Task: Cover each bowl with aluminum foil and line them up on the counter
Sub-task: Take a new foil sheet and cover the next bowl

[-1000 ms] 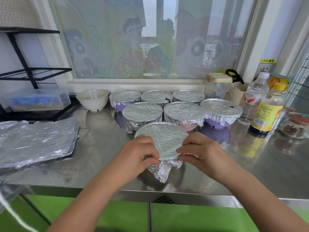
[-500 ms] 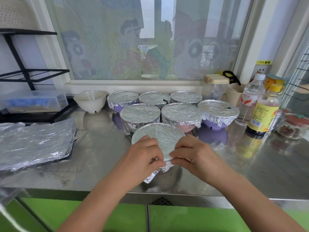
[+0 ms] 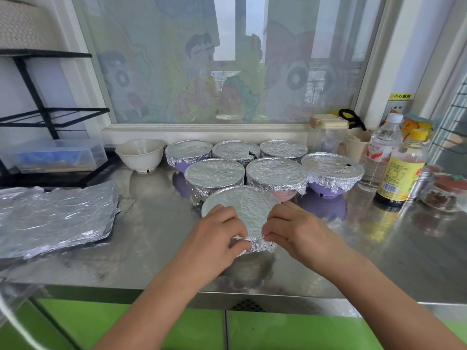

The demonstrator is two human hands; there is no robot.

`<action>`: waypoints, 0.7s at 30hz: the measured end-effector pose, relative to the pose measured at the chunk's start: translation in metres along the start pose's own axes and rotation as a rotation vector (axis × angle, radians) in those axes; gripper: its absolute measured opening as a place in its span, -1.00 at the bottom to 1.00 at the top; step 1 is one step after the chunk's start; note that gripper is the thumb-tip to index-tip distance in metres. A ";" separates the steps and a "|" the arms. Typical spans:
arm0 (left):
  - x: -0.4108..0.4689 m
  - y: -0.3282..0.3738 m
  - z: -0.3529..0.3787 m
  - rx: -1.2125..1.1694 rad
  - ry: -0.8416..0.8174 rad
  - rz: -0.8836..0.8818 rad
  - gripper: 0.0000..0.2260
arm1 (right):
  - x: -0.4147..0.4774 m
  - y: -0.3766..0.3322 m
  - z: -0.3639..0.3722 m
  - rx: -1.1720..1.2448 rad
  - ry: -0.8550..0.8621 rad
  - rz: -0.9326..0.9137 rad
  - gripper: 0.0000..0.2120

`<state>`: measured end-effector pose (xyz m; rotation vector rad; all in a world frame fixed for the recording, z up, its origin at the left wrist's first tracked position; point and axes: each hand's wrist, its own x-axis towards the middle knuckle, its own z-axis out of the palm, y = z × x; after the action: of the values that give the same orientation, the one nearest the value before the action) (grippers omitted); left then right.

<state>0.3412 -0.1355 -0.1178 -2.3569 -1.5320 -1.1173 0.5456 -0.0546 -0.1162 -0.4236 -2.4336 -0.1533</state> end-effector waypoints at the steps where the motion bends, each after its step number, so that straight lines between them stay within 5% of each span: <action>1: 0.001 0.000 0.000 -0.001 -0.010 0.003 -0.84 | 0.000 0.000 0.000 0.002 -0.007 0.001 -0.81; 11: -0.001 -0.004 -0.002 -0.072 -0.041 -0.021 -0.87 | -0.003 0.020 -0.001 -0.009 -0.015 0.038 -0.94; 21: 0.000 -0.004 0.004 0.019 0.013 -0.053 -0.84 | 0.004 -0.007 0.007 -0.019 0.011 0.007 -0.79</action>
<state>0.3396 -0.1318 -0.1217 -2.3050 -1.6025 -1.1214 0.5362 -0.0585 -0.1191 -0.4381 -2.4215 -0.1757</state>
